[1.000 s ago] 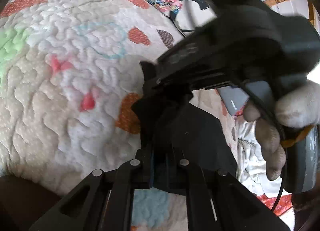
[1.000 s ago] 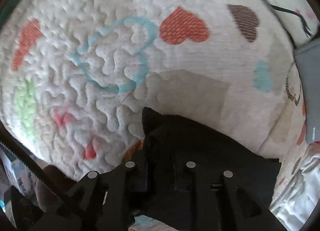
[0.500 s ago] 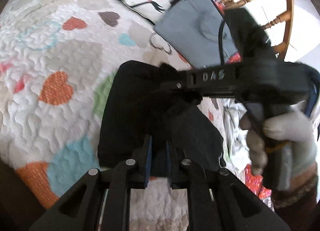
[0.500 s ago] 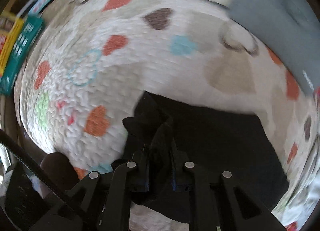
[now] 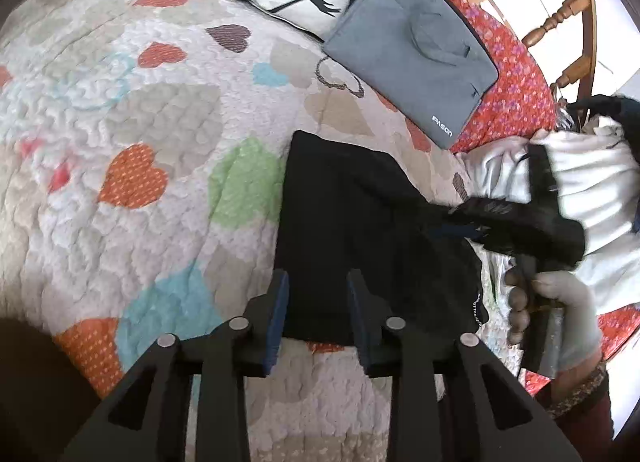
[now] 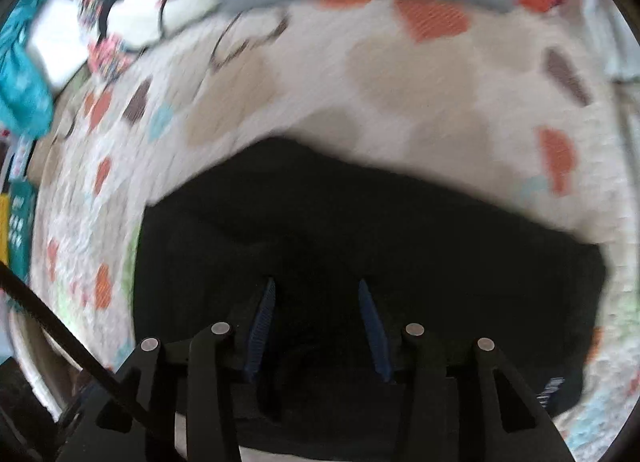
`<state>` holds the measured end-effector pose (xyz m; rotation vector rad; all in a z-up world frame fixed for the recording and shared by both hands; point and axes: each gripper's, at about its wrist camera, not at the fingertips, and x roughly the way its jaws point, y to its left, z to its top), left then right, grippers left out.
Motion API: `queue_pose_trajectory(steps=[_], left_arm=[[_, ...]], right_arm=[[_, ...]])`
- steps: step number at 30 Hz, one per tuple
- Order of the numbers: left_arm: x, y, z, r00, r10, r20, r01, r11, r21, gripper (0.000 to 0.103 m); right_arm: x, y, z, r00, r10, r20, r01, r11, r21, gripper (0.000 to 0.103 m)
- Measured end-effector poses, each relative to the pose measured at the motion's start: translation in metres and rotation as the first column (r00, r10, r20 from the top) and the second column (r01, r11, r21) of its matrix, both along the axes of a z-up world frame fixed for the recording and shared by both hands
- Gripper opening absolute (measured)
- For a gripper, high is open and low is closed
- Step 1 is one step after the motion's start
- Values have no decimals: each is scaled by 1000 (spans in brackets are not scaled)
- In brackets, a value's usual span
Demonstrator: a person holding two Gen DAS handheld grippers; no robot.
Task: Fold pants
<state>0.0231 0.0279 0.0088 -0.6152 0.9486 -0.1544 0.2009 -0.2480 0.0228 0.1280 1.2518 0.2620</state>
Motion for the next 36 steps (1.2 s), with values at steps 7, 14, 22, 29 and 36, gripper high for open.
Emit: queue_pose_trajectory(steps=[7,14,22,29,36], left_arm=[[17,-24,-26,996,-54,-66,57,997,54,32],[17,-17,-34,995,-66,-71,68,997,22,33],[9,-13,-30,995,-80,-54,81,997,1,37],[2,-21,-7,995,-99,-25,100,995,28,39],[25,-54,33,976,-215,27,210,970,125,48]], right_arm=[[-18,0,13,999,44,-31,-21,852,523,47],[-24,-3,-51,988,-33,-149,104,856,506,32],[-32,-69,-50,968,-235,-87,249,856,453,36],[-71,-87,3,952,-263,156,185,902,391,55],[-136,-192,23,846,-508,163,314,721,617,103]])
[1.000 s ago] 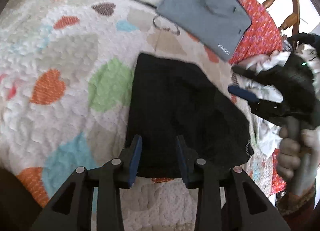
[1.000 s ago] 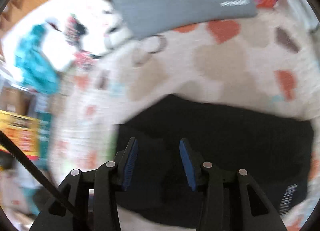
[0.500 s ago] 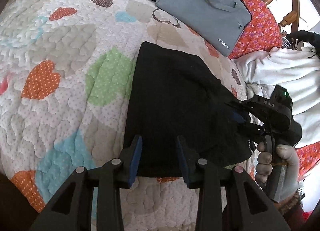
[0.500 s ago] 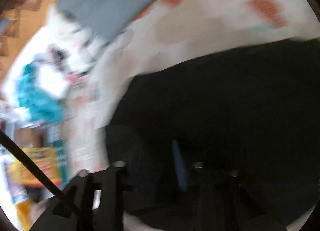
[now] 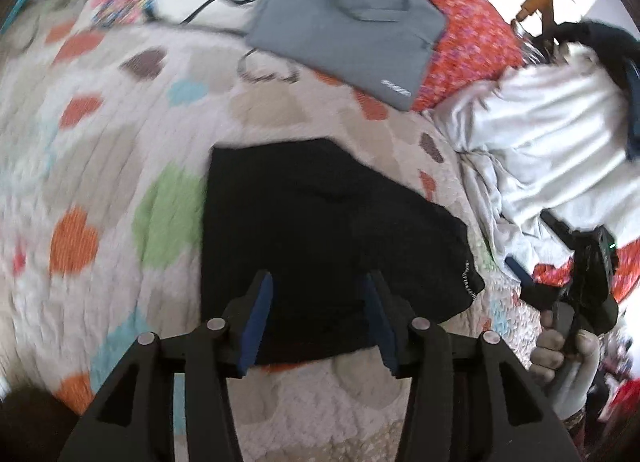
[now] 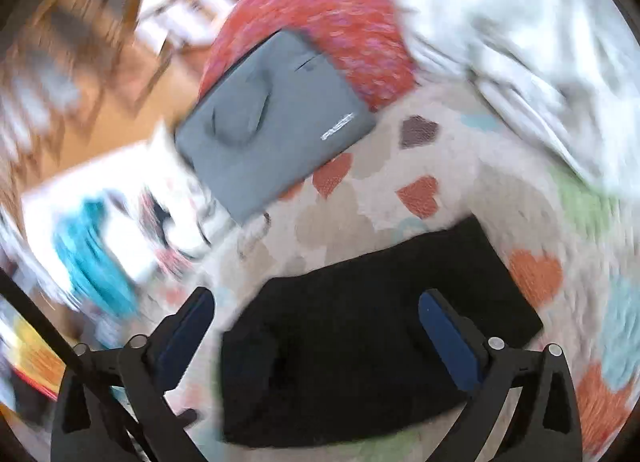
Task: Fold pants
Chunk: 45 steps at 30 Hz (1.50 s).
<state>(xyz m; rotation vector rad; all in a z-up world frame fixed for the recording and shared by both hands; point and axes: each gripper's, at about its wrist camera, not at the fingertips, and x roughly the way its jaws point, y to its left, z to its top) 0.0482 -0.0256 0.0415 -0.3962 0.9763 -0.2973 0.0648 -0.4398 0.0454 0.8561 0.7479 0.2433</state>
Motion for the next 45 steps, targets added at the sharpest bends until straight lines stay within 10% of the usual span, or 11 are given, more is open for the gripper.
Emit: queue_pose_trajectory(steps=[13,24,41,45], left_arm=[[103,-175,17,921,-379,-91,389,910,142,55],[180,-277,-43,882,-427,-199,459,874,157,55],[187,-335,-82,761,-597,-254,648,721,247,75],[185,-338,-83,738,-622,-261,674,690,263,73]], right_arm=[[-13,-83,-49,969,140,-204,-152,987,-46,90],[21,-59,-98,922,314,-226,-319,948,16,84],[6,-43,-92,825,540,-164,-534,841,85,84],[18,-40,-105,861,485,-151,-476,874,94,82]])
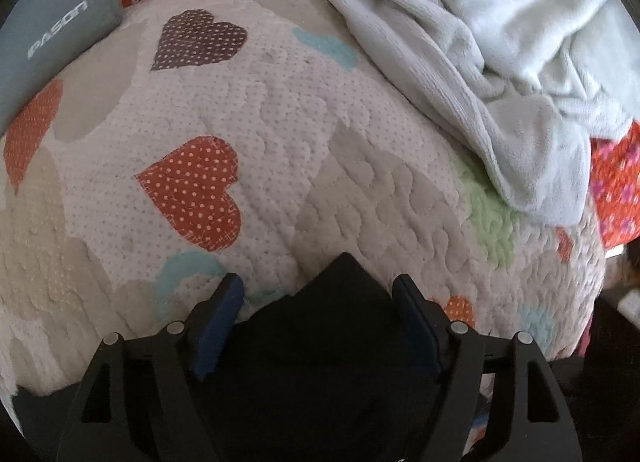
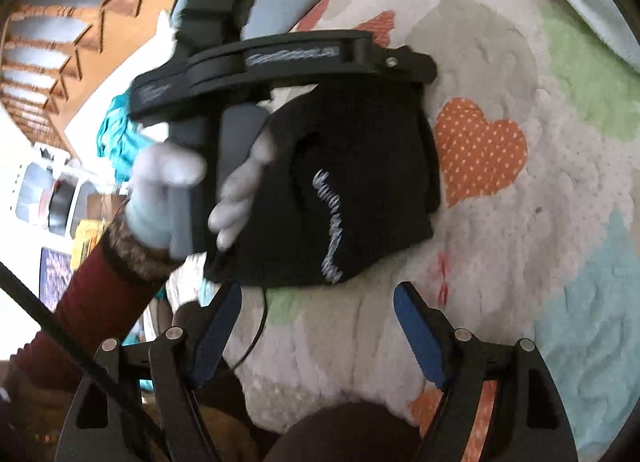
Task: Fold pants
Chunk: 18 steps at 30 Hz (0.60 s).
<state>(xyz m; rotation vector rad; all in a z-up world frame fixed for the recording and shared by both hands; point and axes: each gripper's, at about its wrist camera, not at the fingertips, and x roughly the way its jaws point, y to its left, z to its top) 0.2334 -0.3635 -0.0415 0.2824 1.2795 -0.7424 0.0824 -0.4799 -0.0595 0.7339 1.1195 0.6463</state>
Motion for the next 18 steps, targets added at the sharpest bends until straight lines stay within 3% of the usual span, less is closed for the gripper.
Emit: queue_pose_trajectory(steps=[2,3,4,6,7,10,14,18], left_arm=[[-4,-5,2,998,-44,40,42,998,47,45],[-7,-6,4,997,-61,49,58,997,59,41],[-10,-4,8,995,-72,62,68,996,65,31],[-12,2,15,994,-71,81,66,996,60,23],[-13,7,19,994,-61,85,57,997,52,22],[-19,29,39,996,-21,84,23,999,-29,21],[-28,59,73,994,30,101,-16,990,-140,21],[-31,101,108,990,107,88,-80,961,-263,21]], right_arm=[[10,0,-1,998,-61,27,61,998,-8,81],[16,3,-5,996,-82,20,82,996,-15,80],[22,4,-8,995,-99,6,99,995,-25,72],[27,7,-10,994,-111,-14,110,993,-49,44],[29,8,-12,993,-109,-33,108,994,-33,25],[22,10,-3,991,-135,-17,135,990,-41,24],[9,23,35,988,-144,60,148,987,-69,23],[4,54,80,986,-94,136,106,991,-86,23]])
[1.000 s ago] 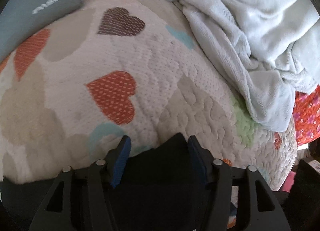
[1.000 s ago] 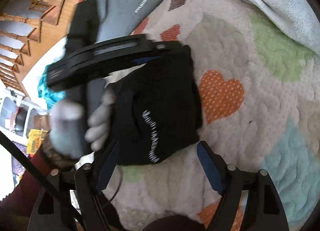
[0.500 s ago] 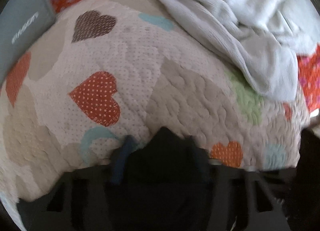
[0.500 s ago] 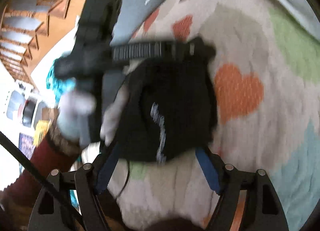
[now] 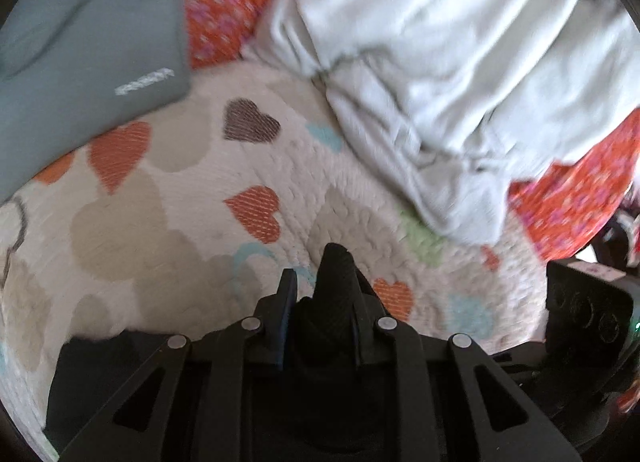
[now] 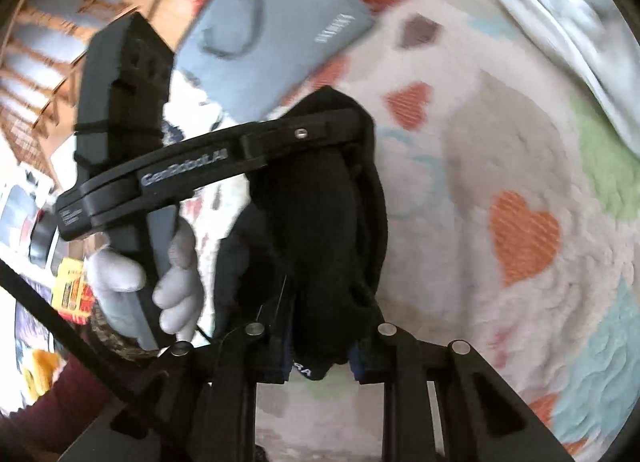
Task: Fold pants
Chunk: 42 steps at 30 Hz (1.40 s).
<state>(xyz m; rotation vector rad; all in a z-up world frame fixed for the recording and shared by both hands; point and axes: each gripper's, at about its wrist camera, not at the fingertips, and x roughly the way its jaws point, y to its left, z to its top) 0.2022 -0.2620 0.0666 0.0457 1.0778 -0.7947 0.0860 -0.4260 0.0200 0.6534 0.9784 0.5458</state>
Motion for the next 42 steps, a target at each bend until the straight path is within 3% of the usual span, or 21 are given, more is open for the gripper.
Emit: queue_pose_trajectory(steps=[4,6,10,16,19,23,28,30,33,37,42], left_arm=[[-1,72,19,994,107,-18,-108,986,-123,21],[-5,106,20,987,159,-31,-162,975,-151,22],[-8,179,-4,953,276,-127,-297,936,-191,22],[-14,242,-44,897,382,-224,-429,874,-228,28],[-12,267,-56,862,426,-275,-492,833,-253,31],[-14,310,-65,810,475,-344,-576,753,-318,38],[-24,356,-68,739,563,-370,-670,671,-318,40],[-28,364,-66,726,580,-368,-685,656,-317,40],[-36,365,-62,722,597,-351,-691,654,-308,40],[-46,344,-61,764,558,-323,-642,707,-297,45],[-47,307,-67,815,493,-306,-573,767,-289,53]], right_arm=[[1,51,37,994,89,55,-87,995,-38,23],[6,79,47,989,130,67,-127,991,-52,23],[12,141,50,971,231,64,-224,970,-94,23],[26,218,33,946,325,18,-313,923,-226,24],[23,248,19,935,355,6,-330,877,-348,35],[19,265,0,922,388,-14,-370,867,-335,68],[18,283,-12,907,420,-22,-404,855,-324,79],[20,287,-13,905,426,-8,-406,856,-319,84],[17,283,-9,908,419,13,-400,876,-270,85],[14,268,7,908,415,55,-397,895,-205,85],[0,234,23,922,381,75,-351,900,-260,85]])
